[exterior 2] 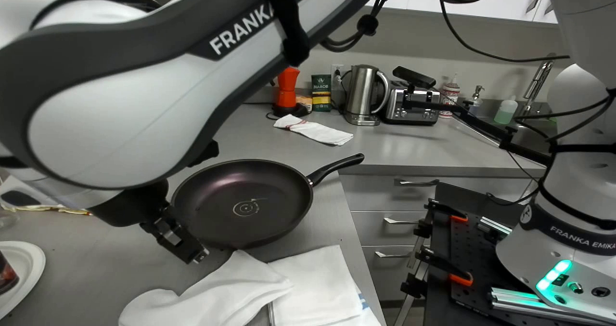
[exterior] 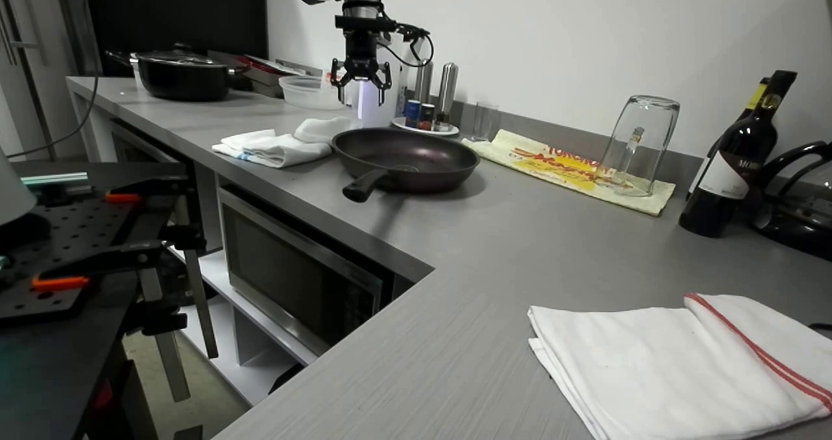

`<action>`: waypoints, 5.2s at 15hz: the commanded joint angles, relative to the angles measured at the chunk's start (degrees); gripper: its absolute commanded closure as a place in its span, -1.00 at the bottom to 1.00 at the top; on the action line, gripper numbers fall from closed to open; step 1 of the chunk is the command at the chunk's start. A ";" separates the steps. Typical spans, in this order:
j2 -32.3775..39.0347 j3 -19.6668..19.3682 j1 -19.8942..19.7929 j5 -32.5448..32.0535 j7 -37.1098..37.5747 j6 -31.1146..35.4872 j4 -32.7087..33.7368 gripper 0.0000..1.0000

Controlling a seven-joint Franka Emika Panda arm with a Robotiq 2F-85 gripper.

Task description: Wipe the inside of the pan with the white towel

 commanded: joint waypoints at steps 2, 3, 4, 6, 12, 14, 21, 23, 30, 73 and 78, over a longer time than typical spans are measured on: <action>1.17 1.07 0.51 1.33 -0.64 1.27 0.82 -1.00; 1.16 1.23 0.49 1.53 -0.47 1.99 0.36 -1.00; 1.05 1.53 0.29 1.95 -0.45 2.73 -0.35 -1.00; 0.81 2.02 0.01 2.83 -0.14 4.52 -1.81 -1.00; -1.01 2.15 -1.10 5.22 3.01 12.01 -10.13 -1.00; -1.56 1.91 -1.69 5.38 4.26 14.13 -13.06 -1.00; -2.40 2.07 -3.14 5.82 5.34 18.15 -18.04 0.00; -2.77 2.10 -3.00 5.81 5.40 18.22 -18.48 0.31; -6.41 2.07 -1.36 4.63 6.51 16.39 -18.04 0.96; -3.68 -2.86 -16.57 10.63 4.86 18.56 -20.00 0.93; -4.16 -5.75 -17.59 9.51 5.56 18.53 -19.01 0.93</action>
